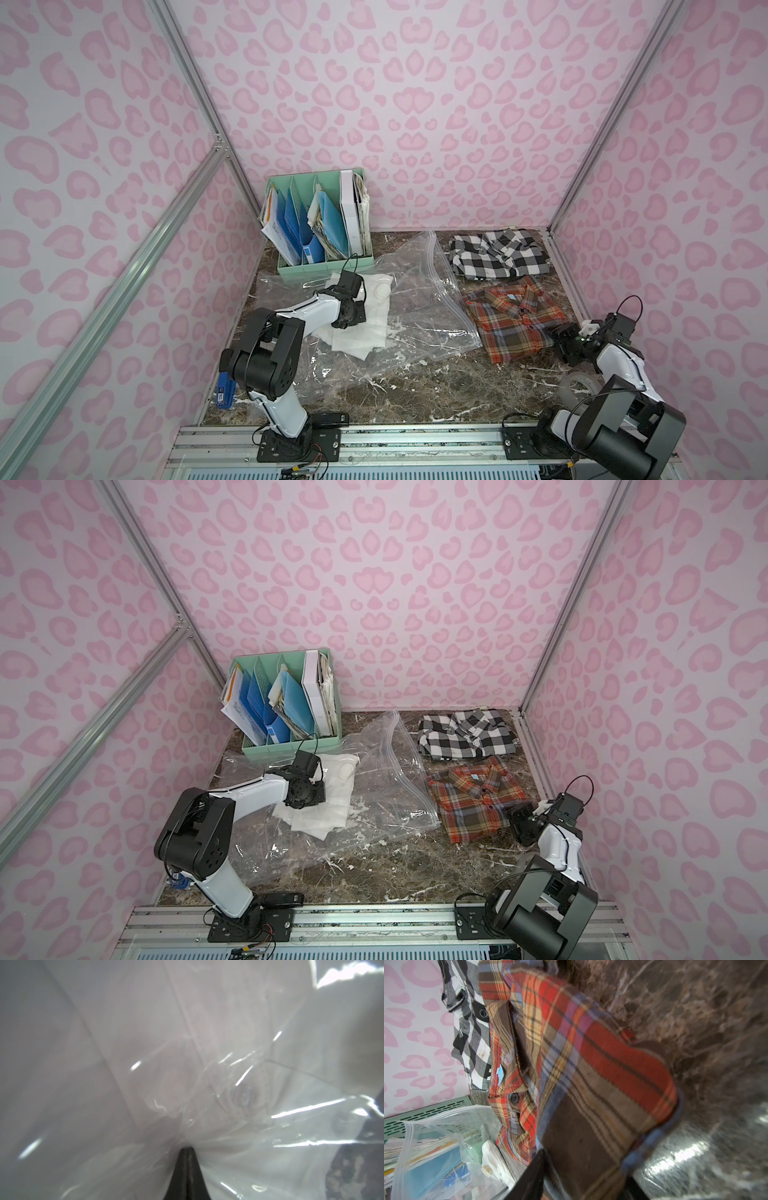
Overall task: Take the shirt out of the vacuum bag
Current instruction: Place the shirt at the center of the board.
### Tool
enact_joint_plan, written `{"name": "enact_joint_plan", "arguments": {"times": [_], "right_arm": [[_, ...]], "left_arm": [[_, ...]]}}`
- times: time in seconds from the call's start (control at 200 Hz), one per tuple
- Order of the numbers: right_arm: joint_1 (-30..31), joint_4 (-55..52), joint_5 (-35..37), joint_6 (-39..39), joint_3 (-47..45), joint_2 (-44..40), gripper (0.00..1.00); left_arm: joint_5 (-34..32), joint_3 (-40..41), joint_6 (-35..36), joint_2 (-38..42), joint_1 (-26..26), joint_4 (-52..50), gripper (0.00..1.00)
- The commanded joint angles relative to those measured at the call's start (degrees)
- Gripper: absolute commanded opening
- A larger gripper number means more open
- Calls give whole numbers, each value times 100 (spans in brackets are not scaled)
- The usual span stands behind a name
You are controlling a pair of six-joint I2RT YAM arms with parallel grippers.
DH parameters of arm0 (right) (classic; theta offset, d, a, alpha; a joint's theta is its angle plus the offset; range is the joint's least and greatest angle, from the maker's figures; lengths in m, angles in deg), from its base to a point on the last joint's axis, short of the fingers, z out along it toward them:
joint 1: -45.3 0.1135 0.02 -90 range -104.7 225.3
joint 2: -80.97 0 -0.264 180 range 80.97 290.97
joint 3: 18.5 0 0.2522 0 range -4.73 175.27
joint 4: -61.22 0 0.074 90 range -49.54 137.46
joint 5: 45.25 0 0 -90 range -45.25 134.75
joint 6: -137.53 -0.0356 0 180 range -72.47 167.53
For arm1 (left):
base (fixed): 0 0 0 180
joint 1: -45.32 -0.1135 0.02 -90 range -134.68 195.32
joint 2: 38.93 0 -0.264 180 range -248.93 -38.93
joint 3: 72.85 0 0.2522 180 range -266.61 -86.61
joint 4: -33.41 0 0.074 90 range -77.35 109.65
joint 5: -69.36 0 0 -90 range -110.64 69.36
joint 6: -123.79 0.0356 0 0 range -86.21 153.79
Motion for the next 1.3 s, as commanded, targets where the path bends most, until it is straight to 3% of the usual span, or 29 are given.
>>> {"name": "enact_joint_plan", "arguments": {"times": [0.0,0.34,0.56,0.675,0.73,0.915,1.135,1.295], "right_arm": [[53,-847,410,227,245,-287,61],[963,-1454,975,159,1158,-816,65],[1893,-2159,2240,185,1837,-780,67],[2209,-1967,2263,248,1804,-778,68],[2534,-1777,2215,332,1734,-533,71],[3832,-1695,3258,627,2170,910,71],[4182,-1427,4130,825,2437,1987,70],[4223,-1076,4064,696,2639,2672,70]], "left_arm": [[122,-26,-6,-15,74,-793,4],[179,-2,-7,159,154,-760,4],[197,-28,45,99,167,-689,4],[217,-52,70,101,163,-650,4],[232,-61,88,80,165,-652,4],[258,-124,117,113,163,-671,4],[281,-114,90,219,163,-670,5],[224,-210,131,268,163,-725,6]]}}
